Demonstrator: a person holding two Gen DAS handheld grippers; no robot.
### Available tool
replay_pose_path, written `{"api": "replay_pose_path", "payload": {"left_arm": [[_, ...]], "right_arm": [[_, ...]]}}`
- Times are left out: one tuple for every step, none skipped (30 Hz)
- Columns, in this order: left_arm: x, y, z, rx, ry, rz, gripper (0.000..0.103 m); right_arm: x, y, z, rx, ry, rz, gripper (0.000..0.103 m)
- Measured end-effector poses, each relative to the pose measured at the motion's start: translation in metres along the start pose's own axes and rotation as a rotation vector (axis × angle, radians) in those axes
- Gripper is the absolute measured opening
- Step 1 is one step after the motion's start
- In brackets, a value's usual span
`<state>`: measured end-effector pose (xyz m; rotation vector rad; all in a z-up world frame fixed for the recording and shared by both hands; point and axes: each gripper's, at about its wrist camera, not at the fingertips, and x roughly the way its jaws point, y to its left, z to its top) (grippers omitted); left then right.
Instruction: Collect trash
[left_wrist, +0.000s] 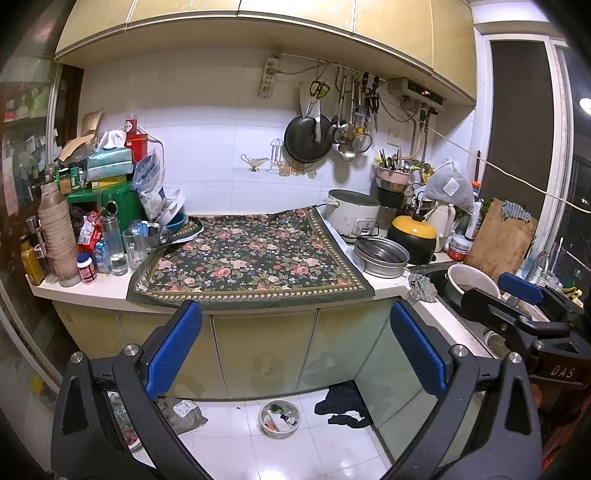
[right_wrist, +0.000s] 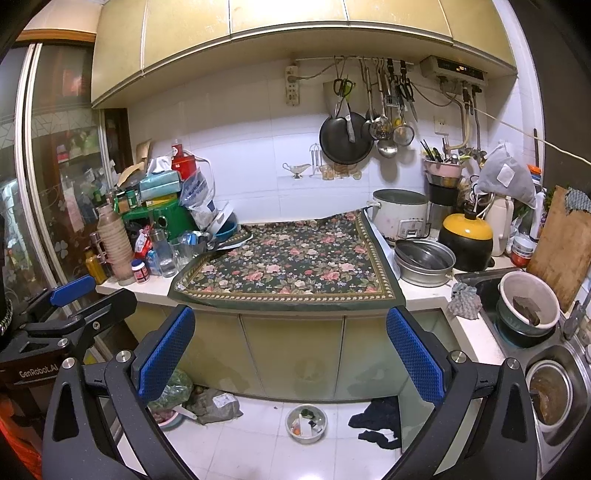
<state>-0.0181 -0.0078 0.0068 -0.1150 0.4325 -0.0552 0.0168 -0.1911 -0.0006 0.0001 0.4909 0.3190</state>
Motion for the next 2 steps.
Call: {"api": "replay_pose_path", "payload": {"left_arm": [[0.0029,-0.0016,0.0000,0.000,0.005,0.003,0.102],[0.0052,-0.0006,0.0003,-0.001,0.009,0.004,0.102]], "right_arm": [[0.0019,-0.0009,0.0003,0.001,0.003,0.002,0.103],[0.0043,-0.0029,0.0009,0.003,0.007,0.004,0.103]]}}
